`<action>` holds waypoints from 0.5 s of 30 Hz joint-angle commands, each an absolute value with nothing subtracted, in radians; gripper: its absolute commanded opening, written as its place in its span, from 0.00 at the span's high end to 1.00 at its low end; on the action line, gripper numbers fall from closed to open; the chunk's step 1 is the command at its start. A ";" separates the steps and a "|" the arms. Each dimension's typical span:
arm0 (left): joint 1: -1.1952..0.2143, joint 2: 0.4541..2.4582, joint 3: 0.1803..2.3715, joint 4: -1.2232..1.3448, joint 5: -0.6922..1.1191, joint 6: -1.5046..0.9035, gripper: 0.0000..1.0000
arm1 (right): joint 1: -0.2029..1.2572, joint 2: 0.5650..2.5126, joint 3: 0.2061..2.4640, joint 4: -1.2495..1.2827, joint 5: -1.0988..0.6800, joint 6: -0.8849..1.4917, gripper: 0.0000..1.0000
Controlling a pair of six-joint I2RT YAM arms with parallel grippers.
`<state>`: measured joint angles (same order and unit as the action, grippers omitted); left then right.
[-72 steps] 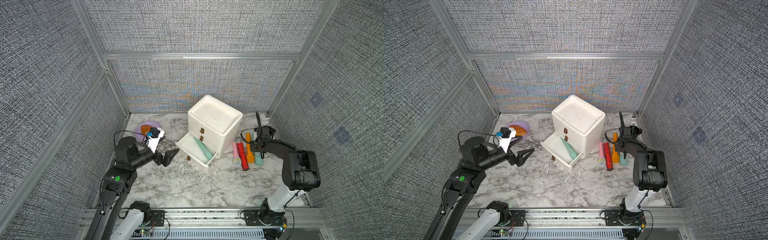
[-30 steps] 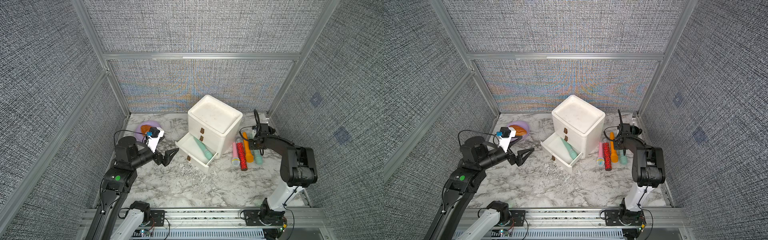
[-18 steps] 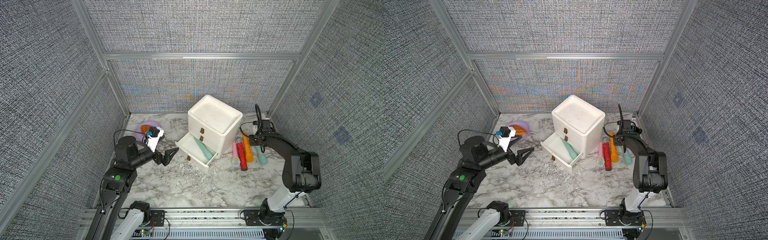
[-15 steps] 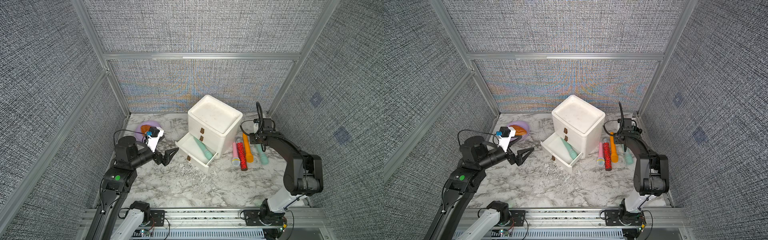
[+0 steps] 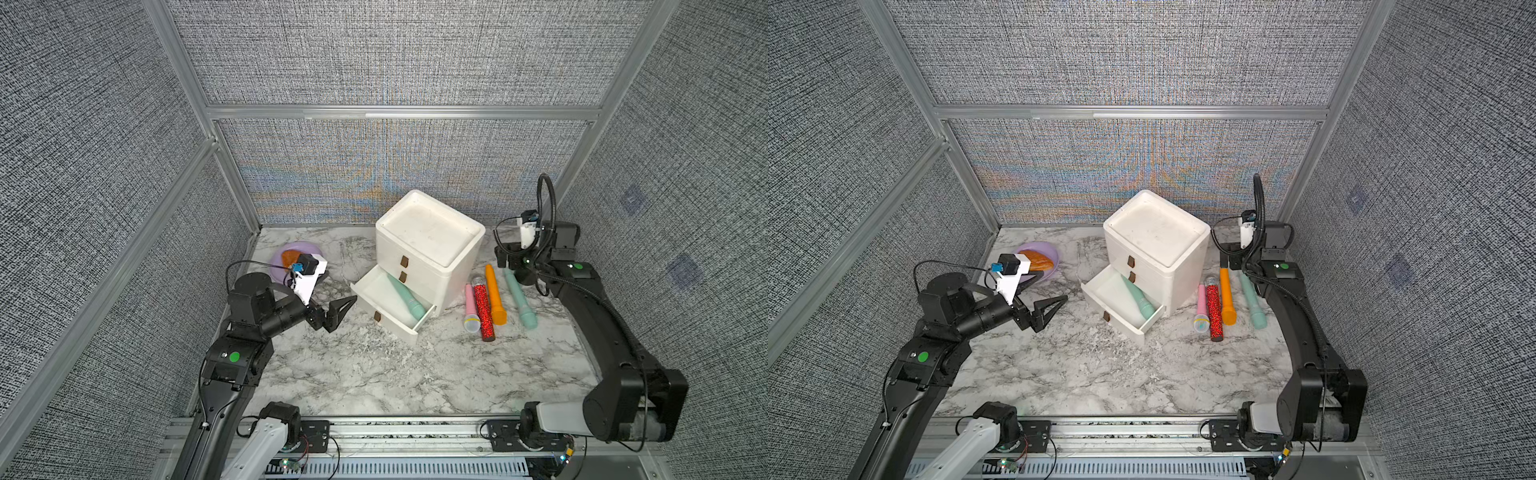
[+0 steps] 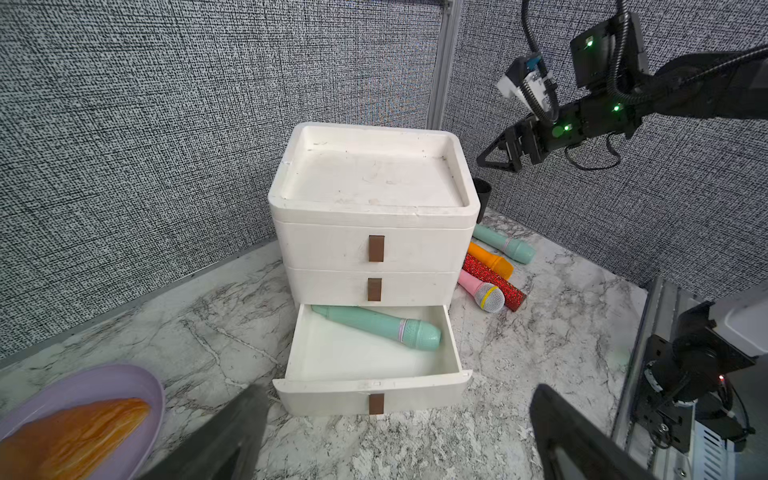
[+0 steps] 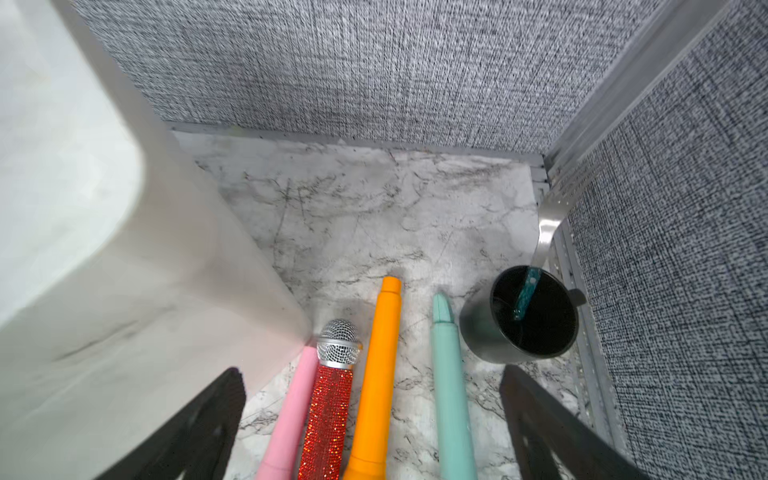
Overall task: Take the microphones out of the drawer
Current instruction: Place the microphone at the center of the board.
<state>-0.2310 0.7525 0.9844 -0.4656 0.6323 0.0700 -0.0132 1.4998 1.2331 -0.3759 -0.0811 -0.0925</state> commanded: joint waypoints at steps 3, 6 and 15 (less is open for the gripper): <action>-0.229 0.755 0.989 -0.431 0.652 0.066 0.00 | -0.002 1.409 1.246 -0.372 -0.136 -0.085 0.02; -0.227 0.756 0.991 -0.431 0.655 0.065 0.00 | 0.000 1.350 1.205 -0.292 -0.190 -0.033 0.02; -0.227 0.762 0.991 -0.428 0.657 0.060 0.00 | 0.052 1.429 1.305 -0.330 -0.364 0.036 0.02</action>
<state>-0.2276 0.7609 0.9844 -0.4652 0.6472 0.0673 0.0261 1.4235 1.2861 -0.3286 -0.3202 0.0387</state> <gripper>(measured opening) 0.999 0.978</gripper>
